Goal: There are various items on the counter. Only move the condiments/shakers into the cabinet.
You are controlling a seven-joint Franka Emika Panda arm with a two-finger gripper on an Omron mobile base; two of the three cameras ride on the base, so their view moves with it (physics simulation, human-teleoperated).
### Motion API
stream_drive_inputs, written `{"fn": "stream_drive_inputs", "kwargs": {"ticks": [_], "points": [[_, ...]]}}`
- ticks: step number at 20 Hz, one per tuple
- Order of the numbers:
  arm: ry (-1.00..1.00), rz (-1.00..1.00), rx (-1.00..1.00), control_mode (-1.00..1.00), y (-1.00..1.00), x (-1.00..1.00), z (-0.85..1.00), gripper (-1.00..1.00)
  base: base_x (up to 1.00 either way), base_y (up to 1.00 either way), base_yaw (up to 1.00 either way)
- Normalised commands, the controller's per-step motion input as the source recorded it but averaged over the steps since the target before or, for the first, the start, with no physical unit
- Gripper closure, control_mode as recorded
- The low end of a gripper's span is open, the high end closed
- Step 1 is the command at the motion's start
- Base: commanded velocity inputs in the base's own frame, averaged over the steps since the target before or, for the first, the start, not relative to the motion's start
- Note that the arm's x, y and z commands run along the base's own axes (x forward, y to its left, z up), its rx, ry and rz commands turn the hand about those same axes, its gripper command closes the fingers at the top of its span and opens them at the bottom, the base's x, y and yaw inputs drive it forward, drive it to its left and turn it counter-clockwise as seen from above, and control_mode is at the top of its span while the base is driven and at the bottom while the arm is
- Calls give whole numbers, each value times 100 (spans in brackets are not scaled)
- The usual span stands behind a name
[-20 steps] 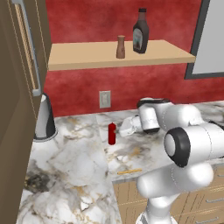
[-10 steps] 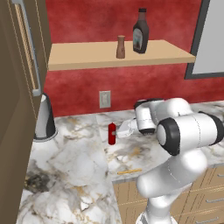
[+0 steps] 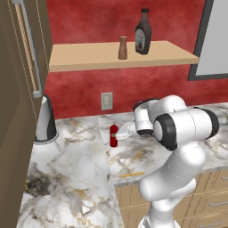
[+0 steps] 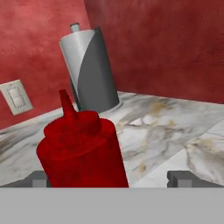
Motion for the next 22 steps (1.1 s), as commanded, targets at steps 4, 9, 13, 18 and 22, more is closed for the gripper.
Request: {"fn": "stream_drive_inputs", "kwargs": {"ticks": [4,9,13,18,22], "points": [[0,-3,-1,-100,18,20,-12,-100,0,0,0],[2,-2,-2,-100,14,13,-7,100,0,0,0],[-1,0,0,-100,0,-2,0,100,0,0,0],[-27,0,0,-100,-1,-39,69,100,0,0,0],[-40,0,0,-100,-10,-66,100,100,0,0,0]]}}
